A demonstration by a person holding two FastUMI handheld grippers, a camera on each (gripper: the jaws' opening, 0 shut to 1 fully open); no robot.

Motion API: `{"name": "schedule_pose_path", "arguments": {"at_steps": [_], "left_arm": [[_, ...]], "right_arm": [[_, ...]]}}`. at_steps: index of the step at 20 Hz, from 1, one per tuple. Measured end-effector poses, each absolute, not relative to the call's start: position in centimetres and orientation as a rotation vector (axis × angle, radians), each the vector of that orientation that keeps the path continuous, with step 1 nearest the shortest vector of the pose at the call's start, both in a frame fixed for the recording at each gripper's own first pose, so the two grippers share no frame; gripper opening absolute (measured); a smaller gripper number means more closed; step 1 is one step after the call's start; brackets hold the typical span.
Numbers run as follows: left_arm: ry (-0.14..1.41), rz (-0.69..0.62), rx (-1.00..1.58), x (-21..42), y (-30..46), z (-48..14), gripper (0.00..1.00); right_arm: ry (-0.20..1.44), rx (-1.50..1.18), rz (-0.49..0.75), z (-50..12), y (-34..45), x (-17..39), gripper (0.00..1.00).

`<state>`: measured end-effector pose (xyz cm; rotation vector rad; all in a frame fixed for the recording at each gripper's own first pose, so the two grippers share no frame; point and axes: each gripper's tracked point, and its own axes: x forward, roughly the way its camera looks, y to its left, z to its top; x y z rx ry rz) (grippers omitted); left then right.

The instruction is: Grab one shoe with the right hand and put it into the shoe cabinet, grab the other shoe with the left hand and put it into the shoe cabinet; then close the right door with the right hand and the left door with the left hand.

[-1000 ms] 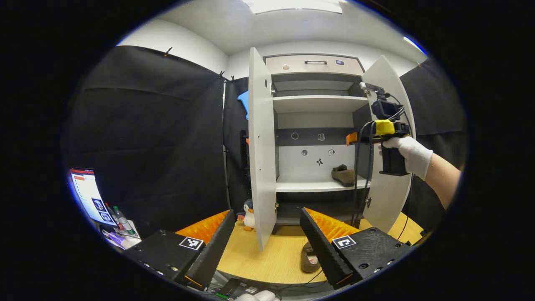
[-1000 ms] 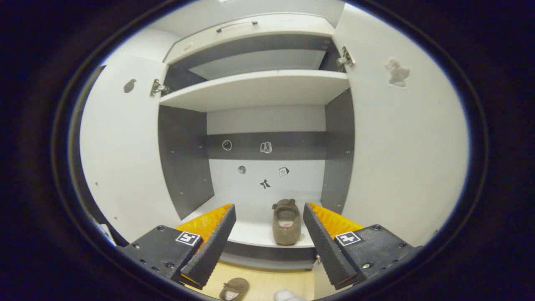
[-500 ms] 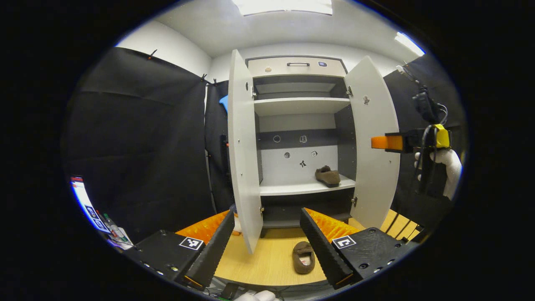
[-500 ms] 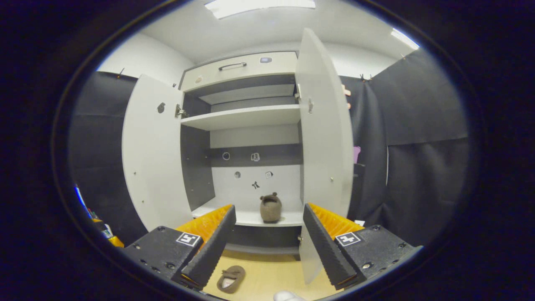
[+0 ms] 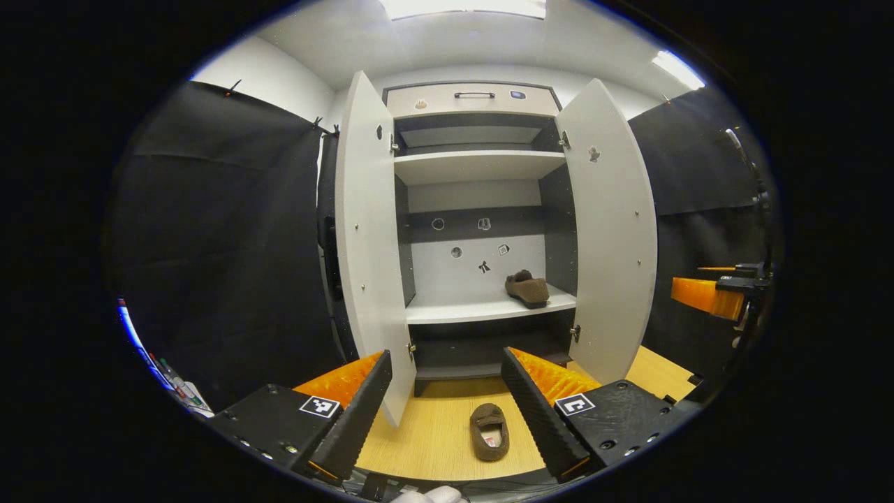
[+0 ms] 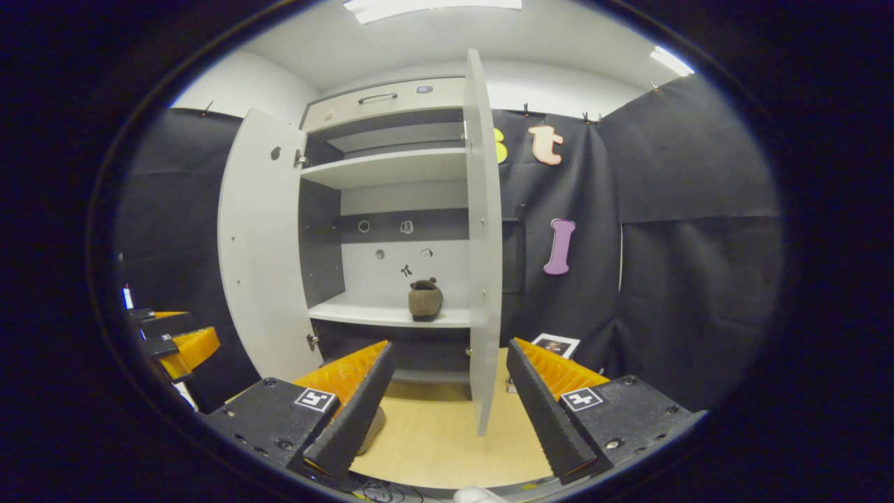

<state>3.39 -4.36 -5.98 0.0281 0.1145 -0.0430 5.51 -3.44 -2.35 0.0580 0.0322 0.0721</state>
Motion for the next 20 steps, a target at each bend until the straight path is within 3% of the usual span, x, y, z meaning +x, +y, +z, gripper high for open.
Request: {"name": "schedule_pose_path", "arguments": {"at_steps": [6,14,20], "left_arm": [[0.253,-0.095,0.019,6.8,-7.4,-12.6,0.96],[0.537,-0.139,0.014,10.2,-8.2,-28.9,0.96],[0.662,-0.155,0.043,13.2,-7.7,-38.8,0.96]], "right_arm": [[0.039,0.034,0.06,-1.6,-5.6,6.0,1.0],[0.115,0.008,-0.022,-3.4,-8.3,5.5,1.0],[0.17,-0.025,-0.092,-4.4,-9.0,5.0,1.0]]}}
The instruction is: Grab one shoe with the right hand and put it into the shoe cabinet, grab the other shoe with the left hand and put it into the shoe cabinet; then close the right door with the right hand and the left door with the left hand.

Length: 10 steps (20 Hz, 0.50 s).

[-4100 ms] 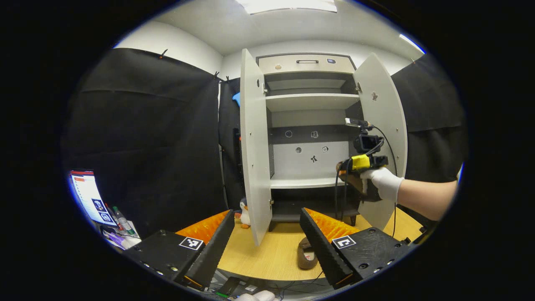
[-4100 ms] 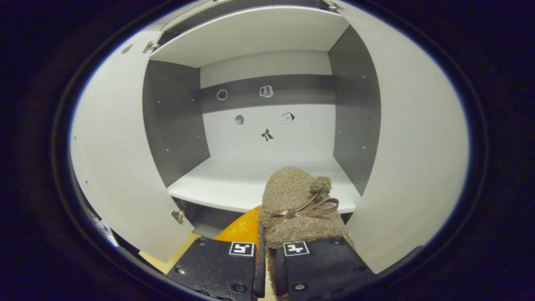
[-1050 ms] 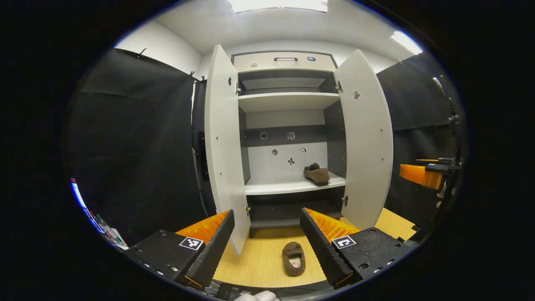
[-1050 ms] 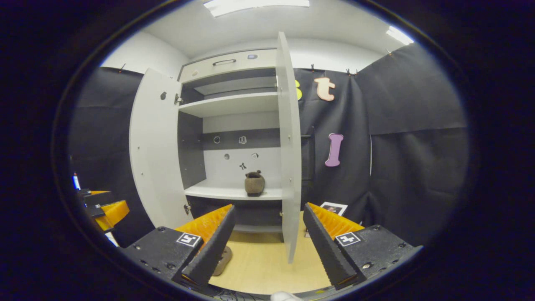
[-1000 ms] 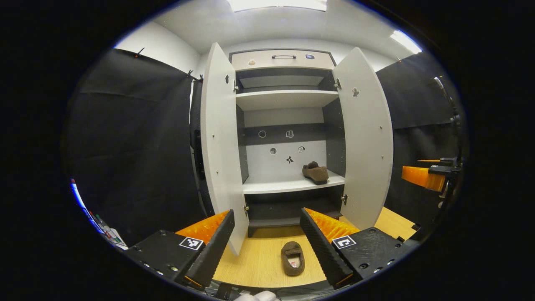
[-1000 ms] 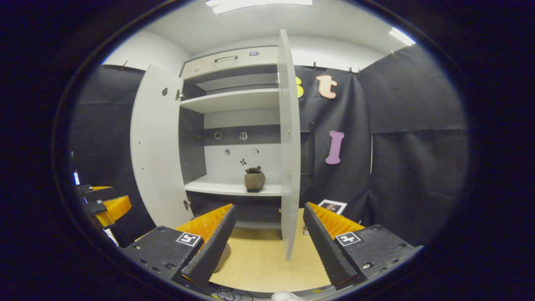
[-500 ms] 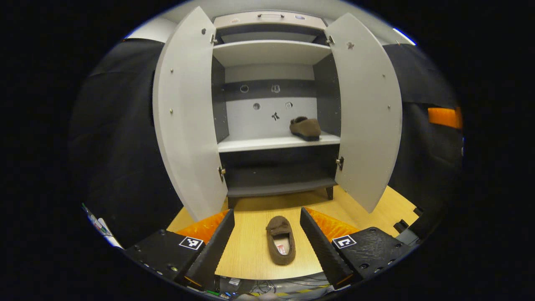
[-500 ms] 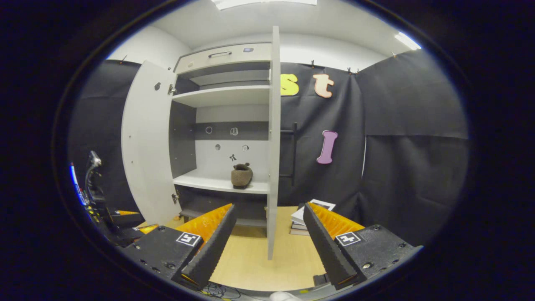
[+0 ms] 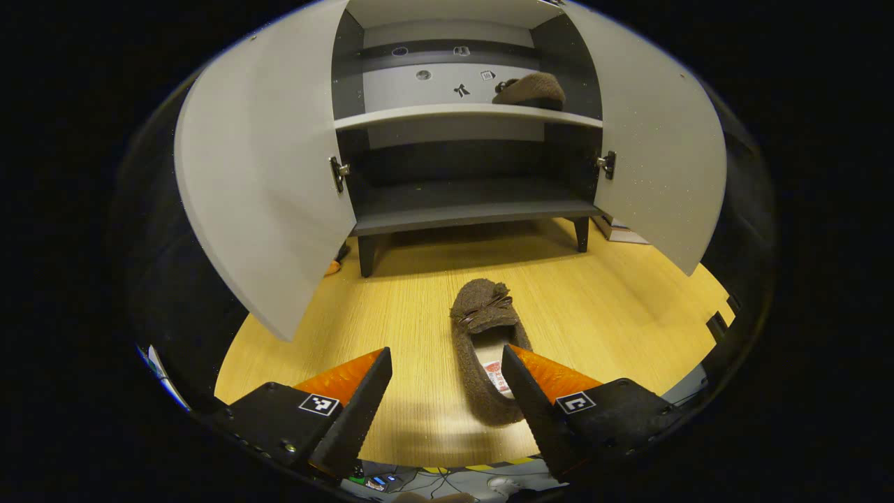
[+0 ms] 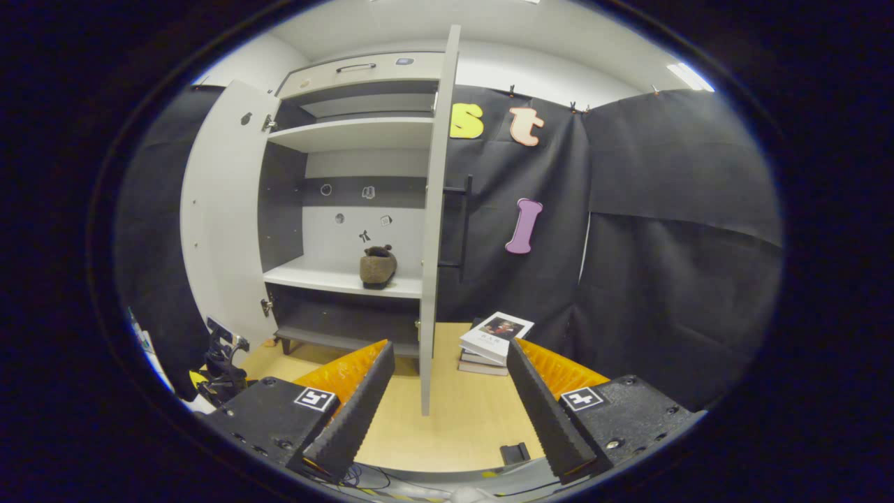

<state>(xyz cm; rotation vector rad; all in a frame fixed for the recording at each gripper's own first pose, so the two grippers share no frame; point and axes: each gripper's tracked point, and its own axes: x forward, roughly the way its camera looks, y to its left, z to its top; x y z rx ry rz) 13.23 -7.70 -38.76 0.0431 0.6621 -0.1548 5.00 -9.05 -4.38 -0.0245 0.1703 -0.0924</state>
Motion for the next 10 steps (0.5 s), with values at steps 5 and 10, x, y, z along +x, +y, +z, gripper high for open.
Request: {"name": "schedule_pose_path", "arguments": {"at_steps": [5,10], "left_arm": [[0.728,-0.168,0.015,17.1,-7.6,-43.9,0.96],[0.738,-0.177,-0.004,21.1,-8.5,-46.8,0.96]], "right_arm": [[0.203,-0.048,-0.12,-4.8,-8.6,4.8,1.0],[0.215,-0.047,-0.162,-4.9,-9.1,4.6,1.0]]}}
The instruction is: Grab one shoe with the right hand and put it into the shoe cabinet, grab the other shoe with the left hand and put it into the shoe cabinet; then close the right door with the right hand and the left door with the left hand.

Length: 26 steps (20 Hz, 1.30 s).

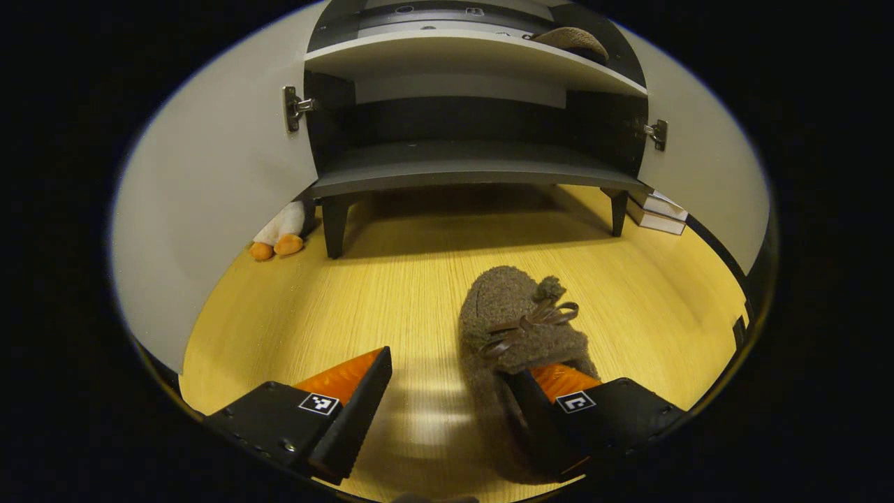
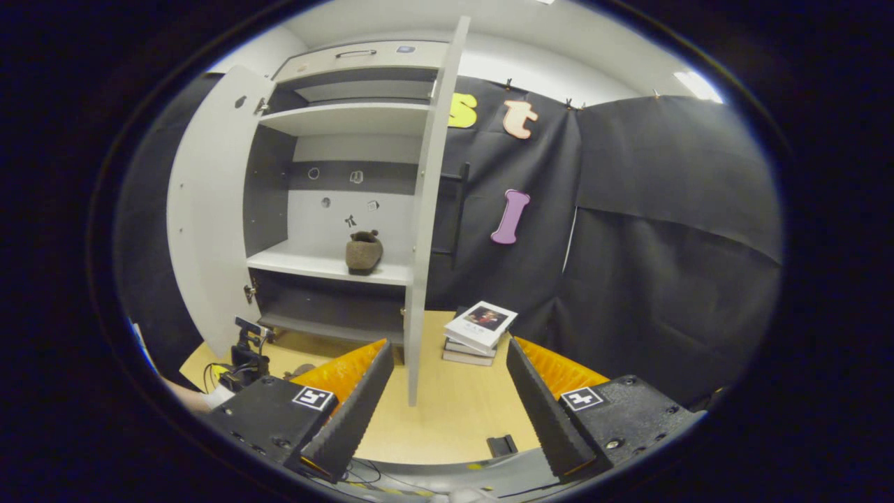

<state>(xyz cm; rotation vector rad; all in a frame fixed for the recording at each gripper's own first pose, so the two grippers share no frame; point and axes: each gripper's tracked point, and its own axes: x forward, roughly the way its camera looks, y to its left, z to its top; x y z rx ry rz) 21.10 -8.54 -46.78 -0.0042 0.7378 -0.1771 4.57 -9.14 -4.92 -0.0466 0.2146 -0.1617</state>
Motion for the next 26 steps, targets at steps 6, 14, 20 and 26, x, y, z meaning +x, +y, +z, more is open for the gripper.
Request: {"name": "schedule_pose_path", "arguments": {"at_steps": [6,14,20,26], "left_arm": [[0.738,-0.251,-0.053,23.1,-10.7,-47.7,0.65],[0.737,-0.13,0.008,23.7,-8.5,-44.6,0.04],[0.565,-0.118,0.032,24.9,-8.3,-31.6,0.01],[0.388,-0.12,-0.035,30.4,-8.7,-17.1,0.02]], "right_arm": [[0.23,-0.041,-0.192,-5.5,-9.8,4.4,1.0],[0.185,-0.038,-0.181,-3.8,-9.3,4.2,1.0],[0.143,-0.029,-0.145,-2.6,-8.6,4.6,1.0],[0.097,-0.004,-0.11,-1.4,-8.3,5.5,1.0]]}}
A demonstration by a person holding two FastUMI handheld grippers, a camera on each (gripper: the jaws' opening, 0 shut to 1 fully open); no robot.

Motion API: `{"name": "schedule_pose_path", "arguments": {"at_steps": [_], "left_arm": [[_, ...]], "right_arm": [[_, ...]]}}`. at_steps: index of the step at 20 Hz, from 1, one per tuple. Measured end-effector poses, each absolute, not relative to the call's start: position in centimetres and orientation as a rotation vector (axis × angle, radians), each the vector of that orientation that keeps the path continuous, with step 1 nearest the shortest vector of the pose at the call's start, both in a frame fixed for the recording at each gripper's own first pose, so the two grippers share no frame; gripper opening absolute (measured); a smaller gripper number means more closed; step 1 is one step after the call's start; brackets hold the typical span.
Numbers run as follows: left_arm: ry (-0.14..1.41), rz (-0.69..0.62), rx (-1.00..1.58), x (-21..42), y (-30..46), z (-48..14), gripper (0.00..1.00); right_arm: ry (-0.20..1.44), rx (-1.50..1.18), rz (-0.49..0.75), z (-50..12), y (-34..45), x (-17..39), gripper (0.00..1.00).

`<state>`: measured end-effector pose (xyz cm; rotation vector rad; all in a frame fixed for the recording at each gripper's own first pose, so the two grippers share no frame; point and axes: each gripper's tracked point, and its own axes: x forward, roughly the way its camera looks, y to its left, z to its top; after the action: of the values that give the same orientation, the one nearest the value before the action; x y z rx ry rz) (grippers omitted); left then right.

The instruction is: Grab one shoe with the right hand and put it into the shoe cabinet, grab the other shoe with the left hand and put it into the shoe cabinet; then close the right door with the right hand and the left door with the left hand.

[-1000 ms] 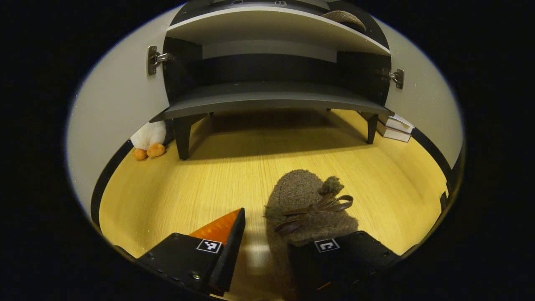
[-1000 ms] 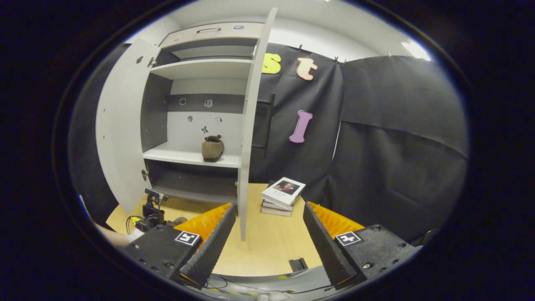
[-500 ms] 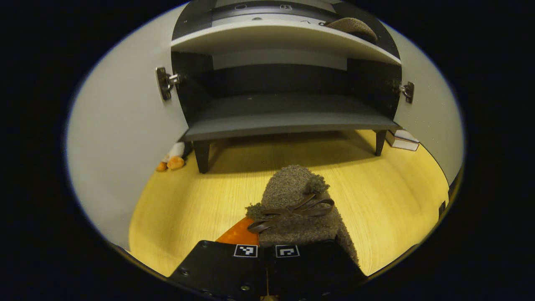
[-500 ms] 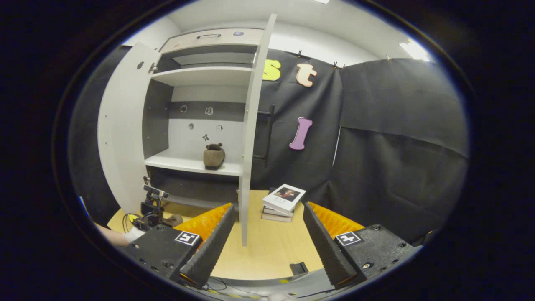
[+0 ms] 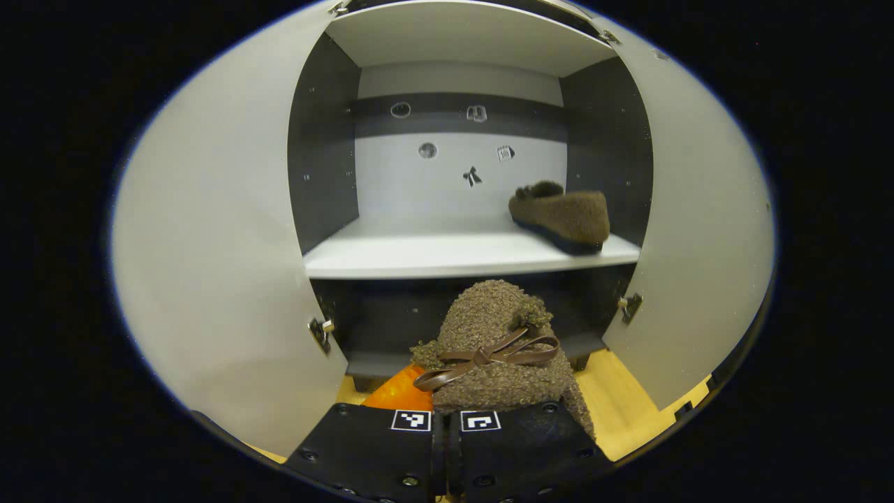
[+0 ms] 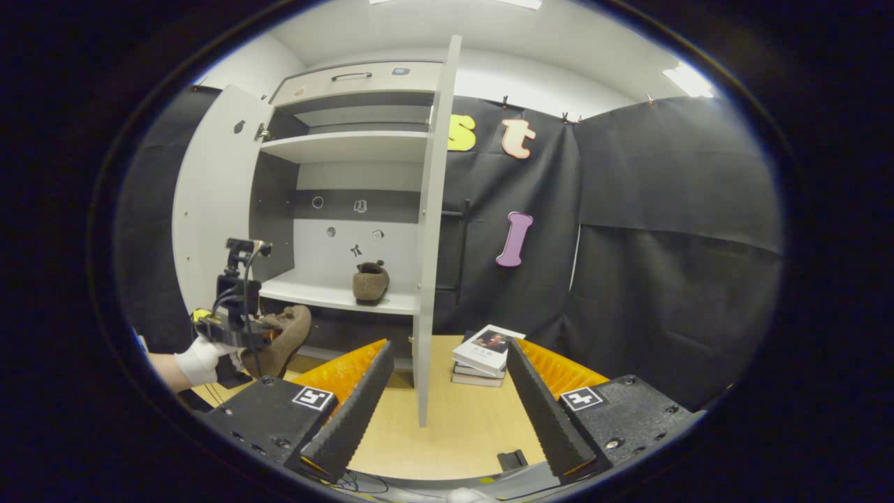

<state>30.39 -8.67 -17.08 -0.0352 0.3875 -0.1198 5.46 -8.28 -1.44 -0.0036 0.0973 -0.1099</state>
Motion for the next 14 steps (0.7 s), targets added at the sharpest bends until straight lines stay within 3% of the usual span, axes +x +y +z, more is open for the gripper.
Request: {"name": "schedule_pose_path", "arguments": {"at_steps": [6,14], "left_arm": [[0.293,-0.072,-0.019,38.9,-7.8,-9.0,0.01],[0.33,-0.02,0.015,48.9,-7.7,-8.0,0.01]], "right_arm": [[0.082,0.015,-0.105,-1.0,-9.1,5.6,1.0],[0.09,0.016,-0.158,-0.5,-12.0,4.9,1.0]]}}
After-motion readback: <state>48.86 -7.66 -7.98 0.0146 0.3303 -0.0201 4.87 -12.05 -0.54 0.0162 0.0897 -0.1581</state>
